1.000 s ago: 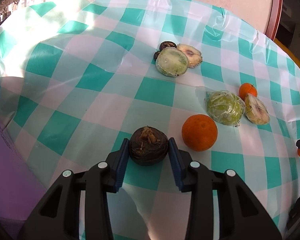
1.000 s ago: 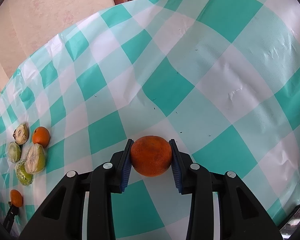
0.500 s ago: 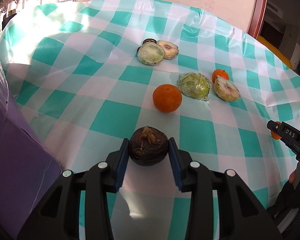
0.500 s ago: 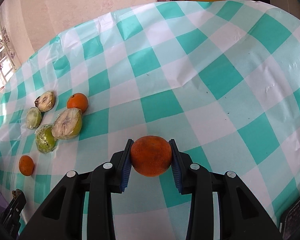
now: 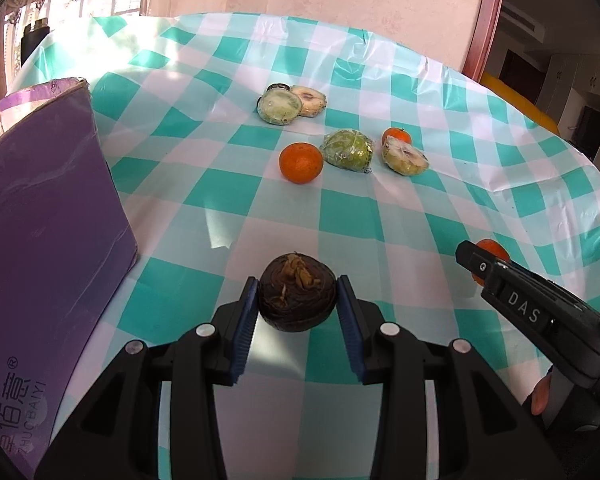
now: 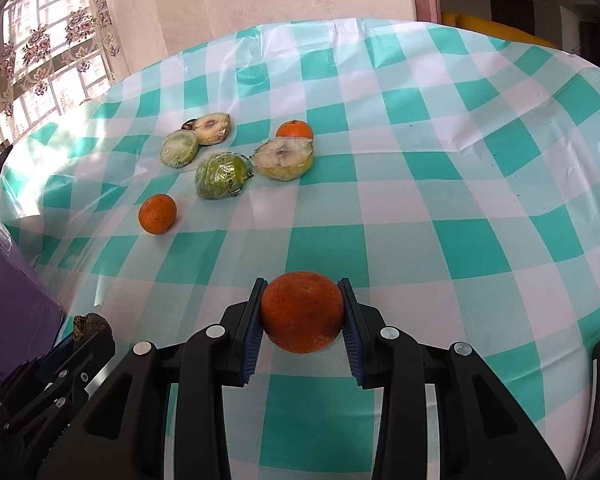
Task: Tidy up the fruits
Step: 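Carry the dark fruit with the left gripper while the right gripper carries the orange to the box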
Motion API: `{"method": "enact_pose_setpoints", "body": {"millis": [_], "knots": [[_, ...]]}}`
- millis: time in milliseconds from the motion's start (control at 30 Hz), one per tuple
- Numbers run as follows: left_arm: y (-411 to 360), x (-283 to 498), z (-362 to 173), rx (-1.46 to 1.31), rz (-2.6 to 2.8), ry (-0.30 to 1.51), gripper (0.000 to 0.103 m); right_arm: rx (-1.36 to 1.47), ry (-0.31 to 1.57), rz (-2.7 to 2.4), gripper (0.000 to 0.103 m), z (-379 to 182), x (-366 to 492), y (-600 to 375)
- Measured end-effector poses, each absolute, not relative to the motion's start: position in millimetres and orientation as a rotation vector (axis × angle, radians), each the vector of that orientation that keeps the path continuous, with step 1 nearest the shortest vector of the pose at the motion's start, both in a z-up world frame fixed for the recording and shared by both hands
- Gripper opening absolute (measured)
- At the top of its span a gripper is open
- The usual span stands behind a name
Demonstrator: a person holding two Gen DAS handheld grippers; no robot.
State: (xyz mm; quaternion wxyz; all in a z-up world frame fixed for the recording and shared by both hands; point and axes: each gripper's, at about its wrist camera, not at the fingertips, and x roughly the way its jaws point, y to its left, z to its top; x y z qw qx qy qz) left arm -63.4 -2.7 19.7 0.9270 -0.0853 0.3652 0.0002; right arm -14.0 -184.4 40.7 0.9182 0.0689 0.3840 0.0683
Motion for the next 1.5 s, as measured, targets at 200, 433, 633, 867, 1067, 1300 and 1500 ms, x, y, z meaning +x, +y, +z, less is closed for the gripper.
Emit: {"method": "enact_pose_setpoints", "body": {"millis": [200,433,633,867,1067,1300,1500], "knots": [[-3.9,-77.5,27.0,-0.161,-0.013,0.680,0.039,0.124,0.778,0.191,0.036,43.4,-29.5,-175.1],[3.7,-105.6,35.4,-0.174,-0.011,0.613,0.039,0.144,0.797,0.241,0.036,46.0,-40.9,-170.7],[6.1,-139.5,64.8,-0.115,-0.002,0.509,0.039,0.135,0.782,0.286,0.036,57.7,-54.6,-156.8],[34.2,-173.8,107.8,-0.139,0.044,0.404,0.039,0.114,0.749,0.381,0.036,81.0,-73.2,-132.4],[62.8,-201.9,134.3,-0.160,0.100,0.359,0.039,0.084,0.744,0.461,0.036,91.5,-87.9,-105.5],[108.1,-220.1,143.0,-0.218,0.186,0.370,0.039,0.033,0.728,0.563,0.036,104.4,-104.1,-71.4],[140.8,-231.7,139.2,-0.246,0.257,0.404,0.039,-0.016,0.696,0.639,0.036,121.8,-115.6,-40.3]]}}
